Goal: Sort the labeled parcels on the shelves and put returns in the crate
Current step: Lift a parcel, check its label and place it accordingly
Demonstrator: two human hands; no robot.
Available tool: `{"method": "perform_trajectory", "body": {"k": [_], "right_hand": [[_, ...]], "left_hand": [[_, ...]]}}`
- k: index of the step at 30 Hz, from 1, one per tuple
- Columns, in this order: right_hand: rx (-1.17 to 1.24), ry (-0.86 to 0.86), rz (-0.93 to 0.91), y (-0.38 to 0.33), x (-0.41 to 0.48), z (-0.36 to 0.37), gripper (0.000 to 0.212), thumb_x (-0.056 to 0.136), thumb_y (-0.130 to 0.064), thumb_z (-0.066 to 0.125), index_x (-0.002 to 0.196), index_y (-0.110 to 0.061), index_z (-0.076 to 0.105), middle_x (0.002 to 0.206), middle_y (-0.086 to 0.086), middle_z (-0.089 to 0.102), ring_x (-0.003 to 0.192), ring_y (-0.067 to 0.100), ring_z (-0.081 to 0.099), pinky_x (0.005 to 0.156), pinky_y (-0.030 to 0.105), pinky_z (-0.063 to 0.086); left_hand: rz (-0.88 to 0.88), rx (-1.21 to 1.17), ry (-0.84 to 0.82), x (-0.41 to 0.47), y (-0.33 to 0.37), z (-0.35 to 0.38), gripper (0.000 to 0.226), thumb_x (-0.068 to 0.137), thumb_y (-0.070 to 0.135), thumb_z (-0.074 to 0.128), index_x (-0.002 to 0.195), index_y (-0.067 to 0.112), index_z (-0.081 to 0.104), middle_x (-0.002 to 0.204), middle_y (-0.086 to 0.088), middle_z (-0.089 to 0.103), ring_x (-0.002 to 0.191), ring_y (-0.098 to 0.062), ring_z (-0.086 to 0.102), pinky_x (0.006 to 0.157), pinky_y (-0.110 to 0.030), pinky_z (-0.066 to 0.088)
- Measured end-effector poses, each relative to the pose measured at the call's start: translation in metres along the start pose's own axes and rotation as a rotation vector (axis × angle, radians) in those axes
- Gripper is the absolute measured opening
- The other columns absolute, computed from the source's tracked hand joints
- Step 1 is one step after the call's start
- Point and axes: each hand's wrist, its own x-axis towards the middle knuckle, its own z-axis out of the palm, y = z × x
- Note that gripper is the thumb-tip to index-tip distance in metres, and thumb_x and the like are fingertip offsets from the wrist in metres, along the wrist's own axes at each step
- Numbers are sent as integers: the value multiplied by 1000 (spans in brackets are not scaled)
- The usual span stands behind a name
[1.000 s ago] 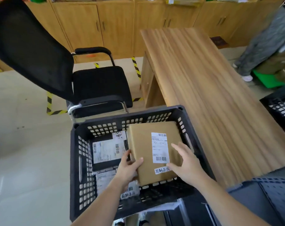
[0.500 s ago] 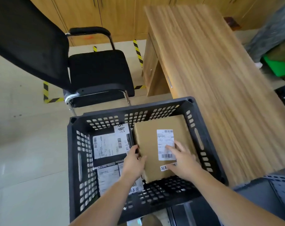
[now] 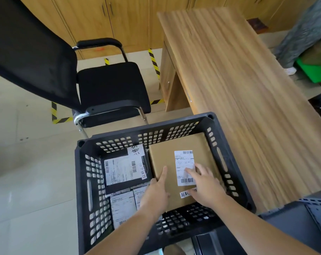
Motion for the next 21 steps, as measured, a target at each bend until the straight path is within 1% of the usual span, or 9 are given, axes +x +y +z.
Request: {"method": "perform_trajectory", "body": {"k": [2,5,8,10,12,16,18,21], "right_hand": [[17,-6,1,-4,-3,-6,74,92,-41,69,154,-40,29,162,-8,16,149,19,20,114,53,39],[59,27,2,-11,-10,-22,73,94,-38,65,157,-36,28,163,-6,20,147,20,28,114,49,38],[66,82,-16,-22,-17,-50,73,97,-38,63,160,-35,25,168,-1,18,151,25,28,118,50,33],[71,132,-29,-32,-24,-73,74,97,-39,63,160,-34,25,169,1,20,152,26,28,121,51,32],[88,201,-58,-42,-32,-101,71,98,-39,63,159,-32,28,167,1,23,151,26,29,119,51,34],[121,362,-134,-65,-58,-163,66,96,-39,63,156,-30,36,157,-4,37,142,25,40,113,48,40],[168,460,-160,-75,-75,-193,66,96,-40,63,156,-30,36,156,-6,39,138,23,45,110,46,45],[222,564,-199,-87,-105,-232,68,96,-43,62,157,-32,34,157,-9,38,136,22,48,107,44,48]], "left_hand": [[-20,110,24,-5,7,-7,93,102,29,60,162,35,-11,152,-11,35,129,-27,52,101,-40,53],[-35,156,46,-15,17,-26,82,100,28,61,162,33,8,156,-7,29,136,-29,41,105,-46,48],[-17,195,106,-26,30,-53,63,99,34,61,154,25,32,152,-5,32,133,-29,43,103,-47,48],[0,224,156,-36,38,-75,59,97,36,62,150,21,39,150,-4,35,133,-28,43,103,-45,48],[13,249,210,-47,47,-102,56,96,34,61,147,20,44,148,-4,41,134,-28,42,106,-45,45],[43,286,364,-81,72,-167,49,95,36,59,142,28,49,141,0,48,131,-26,45,106,-46,46],[80,286,448,-102,86,-199,47,95,37,59,140,30,51,139,2,50,129,-25,47,105,-47,47],[149,284,563,-132,109,-238,55,97,39,61,149,30,45,148,3,46,137,-24,44,108,-47,46]]}}
